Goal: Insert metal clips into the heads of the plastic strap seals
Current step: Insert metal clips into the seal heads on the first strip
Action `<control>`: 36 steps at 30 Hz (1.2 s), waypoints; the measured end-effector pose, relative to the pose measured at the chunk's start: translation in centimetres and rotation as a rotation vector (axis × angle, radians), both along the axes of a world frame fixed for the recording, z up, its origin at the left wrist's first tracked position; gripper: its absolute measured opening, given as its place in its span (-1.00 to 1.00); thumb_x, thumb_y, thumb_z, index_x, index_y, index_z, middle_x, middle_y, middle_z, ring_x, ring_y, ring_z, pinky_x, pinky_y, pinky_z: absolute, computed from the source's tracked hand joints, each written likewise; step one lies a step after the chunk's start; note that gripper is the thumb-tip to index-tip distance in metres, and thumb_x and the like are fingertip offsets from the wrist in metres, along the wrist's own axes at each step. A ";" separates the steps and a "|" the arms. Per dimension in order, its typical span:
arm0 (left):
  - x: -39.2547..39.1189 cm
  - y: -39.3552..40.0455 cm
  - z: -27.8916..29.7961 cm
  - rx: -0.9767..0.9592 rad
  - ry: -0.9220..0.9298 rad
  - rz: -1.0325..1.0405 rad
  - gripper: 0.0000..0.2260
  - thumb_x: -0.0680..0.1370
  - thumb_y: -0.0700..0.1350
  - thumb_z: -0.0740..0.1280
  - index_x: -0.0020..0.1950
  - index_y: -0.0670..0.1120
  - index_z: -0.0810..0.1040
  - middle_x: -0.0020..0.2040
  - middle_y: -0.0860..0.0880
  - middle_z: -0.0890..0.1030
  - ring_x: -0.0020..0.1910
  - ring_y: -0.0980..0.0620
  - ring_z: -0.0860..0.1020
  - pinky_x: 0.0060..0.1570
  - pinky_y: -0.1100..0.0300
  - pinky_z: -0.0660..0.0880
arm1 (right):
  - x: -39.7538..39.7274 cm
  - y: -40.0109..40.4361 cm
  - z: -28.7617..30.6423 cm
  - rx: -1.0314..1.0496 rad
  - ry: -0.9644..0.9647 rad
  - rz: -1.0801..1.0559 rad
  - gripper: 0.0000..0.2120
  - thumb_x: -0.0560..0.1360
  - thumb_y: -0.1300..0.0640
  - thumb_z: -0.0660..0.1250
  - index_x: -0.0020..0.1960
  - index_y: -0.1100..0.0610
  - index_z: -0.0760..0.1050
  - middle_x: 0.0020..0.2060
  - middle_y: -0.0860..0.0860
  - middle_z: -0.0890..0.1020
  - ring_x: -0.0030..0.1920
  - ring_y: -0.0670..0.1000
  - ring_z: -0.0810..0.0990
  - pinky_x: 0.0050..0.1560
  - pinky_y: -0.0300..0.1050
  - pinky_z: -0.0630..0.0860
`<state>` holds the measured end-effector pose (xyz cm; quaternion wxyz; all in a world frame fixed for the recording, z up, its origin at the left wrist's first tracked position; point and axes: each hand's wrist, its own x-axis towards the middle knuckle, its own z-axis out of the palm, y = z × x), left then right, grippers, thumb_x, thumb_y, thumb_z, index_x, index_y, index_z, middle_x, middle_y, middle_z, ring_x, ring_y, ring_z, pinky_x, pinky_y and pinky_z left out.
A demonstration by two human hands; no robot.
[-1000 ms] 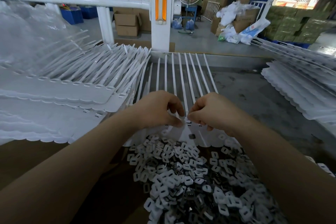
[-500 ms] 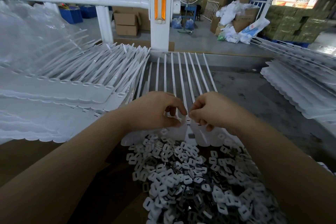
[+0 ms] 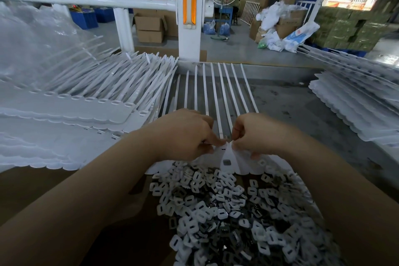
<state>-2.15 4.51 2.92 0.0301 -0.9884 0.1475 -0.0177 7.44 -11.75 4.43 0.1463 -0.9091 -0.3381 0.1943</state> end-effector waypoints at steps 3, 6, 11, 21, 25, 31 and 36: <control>-0.2 -0.1 0.2 -0.010 -0.056 -0.039 -0.73 0.61 0.07 0.25 0.31 0.23 0.54 0.05 0.08 0.53 -0.10 0.14 0.49 -0.06 0.14 0.47 | 0.0 0.0 0.0 0.001 0.003 -0.005 -0.83 0.52 0.20 0.38 -0.16 0.02 0.44 -0.12 -0.01 0.56 -0.33 -0.01 0.64 -0.36 -0.21 0.61; -0.3 -0.3 0.2 -0.010 -0.053 -0.031 -0.72 0.61 0.07 0.24 0.31 0.21 0.53 0.05 0.10 0.50 -0.08 0.15 0.46 -0.04 0.16 0.45 | 0.1 0.0 0.0 -0.009 0.001 0.000 -0.84 0.53 0.22 0.36 -0.16 0.02 0.43 -0.11 0.01 0.55 -0.32 -0.01 0.64 -0.38 -0.22 0.59; -0.1 -1.6 -0.1 0.106 -0.201 -0.090 -0.73 0.59 0.11 0.19 0.17 0.14 0.62 0.06 0.13 0.48 0.12 0.06 0.40 0.17 0.14 0.28 | 0.1 0.2 0.1 -0.024 0.034 0.005 -0.85 0.53 0.24 0.35 -0.13 0.04 0.44 -0.07 0.04 0.57 -0.25 0.04 0.66 -0.27 -0.16 0.63; -0.1 -0.5 -0.1 -0.404 0.067 0.146 -0.76 0.53 0.02 0.40 0.19 0.19 0.62 0.09 0.15 0.51 0.08 0.21 0.44 0.16 0.19 0.39 | 0.3 0.1 -0.1 -0.021 0.017 0.003 -0.77 0.54 0.31 0.26 -0.16 0.00 0.44 -0.11 -0.01 0.54 -0.25 0.01 0.64 -0.34 -0.19 0.62; -0.2 -1.2 0.5 -0.655 0.156 0.062 -0.83 0.44 -0.07 0.51 -0.02 0.14 0.68 -0.12 0.18 0.60 -0.12 0.21 0.55 -0.11 0.35 0.49 | 0.3 0.1 0.0 -0.024 0.025 0.006 -0.80 0.55 0.29 0.28 -0.15 0.01 0.44 -0.11 -0.02 0.56 -0.26 -0.01 0.65 -0.34 -0.19 0.61; 0.0 -2.5 -0.3 -0.604 0.055 0.156 -0.93 0.47 -0.05 0.48 -0.09 0.12 0.67 -0.26 0.27 0.55 -0.19 0.43 0.50 -0.24 0.57 0.36 | 0.3 0.0 0.1 -0.026 0.027 0.019 -0.81 0.54 0.24 0.34 -0.17 -0.01 0.44 -0.12 0.01 0.61 -0.42 -0.08 0.61 -0.47 -0.29 0.50; -0.1 -2.7 -0.8 -0.584 0.084 0.256 -0.90 0.44 0.05 0.48 -0.08 0.12 0.65 -0.23 0.21 0.56 -0.16 0.43 0.49 -0.28 0.55 0.42 | 0.3 -0.1 0.2 -0.018 0.030 0.017 -0.78 0.55 0.23 0.34 -0.20 -0.03 0.44 -0.14 0.01 0.59 -0.38 -0.05 0.63 -0.41 -0.24 0.54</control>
